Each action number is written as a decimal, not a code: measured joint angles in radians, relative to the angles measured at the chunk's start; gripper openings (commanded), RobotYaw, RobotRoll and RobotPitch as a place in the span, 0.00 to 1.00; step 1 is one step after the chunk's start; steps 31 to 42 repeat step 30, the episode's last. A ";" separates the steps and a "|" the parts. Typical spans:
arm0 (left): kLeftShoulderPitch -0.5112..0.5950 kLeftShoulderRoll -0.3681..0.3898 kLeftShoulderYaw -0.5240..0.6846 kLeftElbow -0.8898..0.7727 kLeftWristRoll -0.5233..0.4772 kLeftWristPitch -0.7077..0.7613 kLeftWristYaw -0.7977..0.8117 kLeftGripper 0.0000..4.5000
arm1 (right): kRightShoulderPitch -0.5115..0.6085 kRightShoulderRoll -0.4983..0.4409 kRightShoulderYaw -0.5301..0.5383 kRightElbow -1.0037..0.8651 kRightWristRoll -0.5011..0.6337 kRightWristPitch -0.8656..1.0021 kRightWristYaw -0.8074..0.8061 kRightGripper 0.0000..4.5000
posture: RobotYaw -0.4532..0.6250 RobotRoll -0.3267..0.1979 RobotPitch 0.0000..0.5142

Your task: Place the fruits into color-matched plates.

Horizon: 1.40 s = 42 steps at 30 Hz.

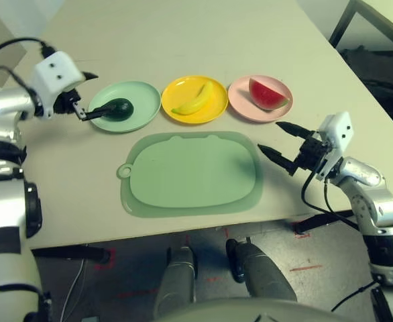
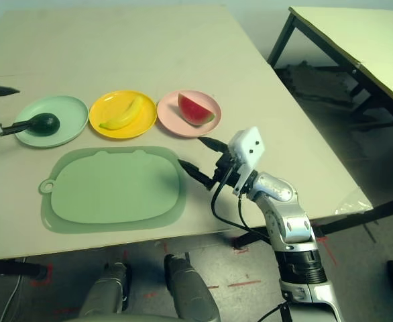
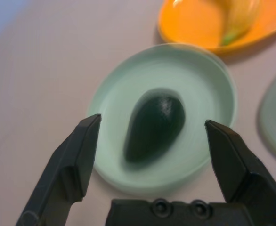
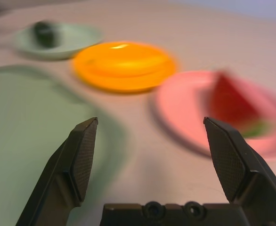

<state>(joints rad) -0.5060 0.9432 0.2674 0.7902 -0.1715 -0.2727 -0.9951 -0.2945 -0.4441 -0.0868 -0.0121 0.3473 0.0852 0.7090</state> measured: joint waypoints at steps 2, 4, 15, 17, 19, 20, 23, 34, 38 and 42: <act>0.255 -0.092 0.098 -0.195 -0.069 0.125 0.107 1.00 | 0.005 0.003 -0.055 0.060 -0.011 -0.030 -0.053 1.00 | 0.45 0.62 0.37; 0.410 -0.180 0.154 -0.365 -0.109 0.238 0.211 1.00 | 0.007 0.001 -0.090 0.100 -0.016 -0.058 -0.082 1.00 | 0.46 0.62 0.37; 0.501 -0.301 0.262 -0.632 -0.178 0.434 0.489 1.00 | 0.142 -0.030 -0.180 0.158 -0.033 -0.158 -0.112 1.00 | 0.45 0.62 0.38; 0.492 -0.301 0.259 -0.630 -0.173 0.434 0.492 1.00 | 0.173 -0.030 -0.189 0.154 -0.033 -0.165 -0.117 1.00 | 0.45 0.62 0.38; 0.476 -0.298 0.258 -0.624 -0.172 0.434 0.494 1.00 | 0.194 -0.029 -0.197 0.154 -0.033 -0.165 -0.130 1.00 | 0.45 0.62 0.39; 0.466 -0.296 0.256 -0.618 -0.172 0.434 0.494 1.00 | 0.195 -0.028 -0.203 0.157 -0.033 -0.165 -0.141 1.00 | 0.45 0.62 0.40; 0.447 -0.295 0.247 -0.616 -0.171 0.436 0.494 1.00 | 0.184 -0.028 -0.229 0.195 -0.032 -0.167 -0.173 1.00 | 0.47 0.62 0.42; 0.453 -0.304 0.220 -0.668 -0.172 0.464 0.507 1.00 | 0.128 -0.032 -0.259 0.317 -0.033 -0.184 -0.197 1.00 | 0.49 0.62 0.43; 0.453 -0.304 0.220 -0.668 -0.172 0.464 0.507 1.00 | 0.128 -0.032 -0.259 0.317 -0.033 -0.184 -0.197 1.00 | 0.49 0.62 0.43; 0.453 -0.304 0.220 -0.668 -0.172 0.464 0.507 1.00 | 0.128 -0.032 -0.259 0.317 -0.033 -0.184 -0.197 1.00 | 0.49 0.62 0.43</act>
